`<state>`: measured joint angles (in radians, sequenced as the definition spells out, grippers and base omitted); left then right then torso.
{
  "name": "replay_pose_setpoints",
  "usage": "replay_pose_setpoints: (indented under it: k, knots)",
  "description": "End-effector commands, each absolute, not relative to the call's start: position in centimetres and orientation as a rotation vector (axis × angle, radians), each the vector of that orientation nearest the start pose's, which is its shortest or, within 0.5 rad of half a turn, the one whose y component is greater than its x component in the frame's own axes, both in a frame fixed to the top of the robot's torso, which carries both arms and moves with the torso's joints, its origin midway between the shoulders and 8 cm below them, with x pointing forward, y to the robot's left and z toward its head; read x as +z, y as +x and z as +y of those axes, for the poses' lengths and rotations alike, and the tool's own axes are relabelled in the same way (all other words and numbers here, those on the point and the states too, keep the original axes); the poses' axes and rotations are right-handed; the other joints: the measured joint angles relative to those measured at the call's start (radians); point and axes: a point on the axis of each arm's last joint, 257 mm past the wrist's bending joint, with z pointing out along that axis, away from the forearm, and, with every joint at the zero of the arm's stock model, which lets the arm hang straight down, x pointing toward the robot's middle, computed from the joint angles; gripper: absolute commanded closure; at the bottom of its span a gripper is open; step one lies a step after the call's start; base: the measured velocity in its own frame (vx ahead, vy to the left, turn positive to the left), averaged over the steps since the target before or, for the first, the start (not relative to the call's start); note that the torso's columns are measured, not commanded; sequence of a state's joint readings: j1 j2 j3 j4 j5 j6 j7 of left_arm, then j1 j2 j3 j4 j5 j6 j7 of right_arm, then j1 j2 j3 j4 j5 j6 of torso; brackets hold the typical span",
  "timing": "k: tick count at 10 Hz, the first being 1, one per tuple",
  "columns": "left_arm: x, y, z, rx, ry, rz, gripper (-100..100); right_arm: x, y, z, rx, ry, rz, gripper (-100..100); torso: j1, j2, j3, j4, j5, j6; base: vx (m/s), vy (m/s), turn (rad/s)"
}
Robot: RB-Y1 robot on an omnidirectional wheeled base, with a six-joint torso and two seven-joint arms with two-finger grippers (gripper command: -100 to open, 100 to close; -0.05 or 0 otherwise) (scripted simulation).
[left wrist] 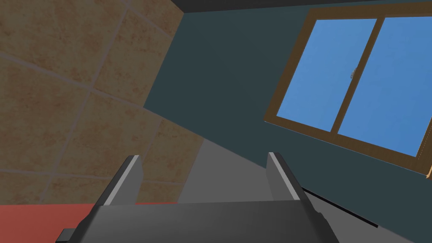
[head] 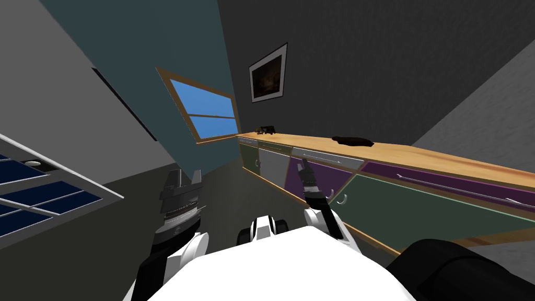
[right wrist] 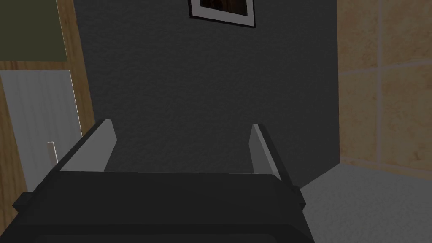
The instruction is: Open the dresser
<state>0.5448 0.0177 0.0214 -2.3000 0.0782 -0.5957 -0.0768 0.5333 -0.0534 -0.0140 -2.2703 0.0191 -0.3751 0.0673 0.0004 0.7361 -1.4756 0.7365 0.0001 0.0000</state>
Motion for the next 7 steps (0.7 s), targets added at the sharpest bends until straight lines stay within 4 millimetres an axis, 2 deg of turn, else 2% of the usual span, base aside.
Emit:
replay_pose_setpoints:
  k: [1,7]
  knots:
    - [3.8,31.7,29.5,-1.257,-0.602,0.543,0,-2.1,36.7,-28.1,1.078,0.623,0.878,-100,0.0,0.001,-0.001,0.001,0.0,0.0,0.043,0.012,0.003]
    - [3.8,31.7,29.5,-1.257,-0.602,0.543,0,-3.6,38.2,-27.3,0.784,0.373,1.048,-100,-0.001,0.002,-0.001,0.001,0.0,0.0,0.058,0.017,0.004]
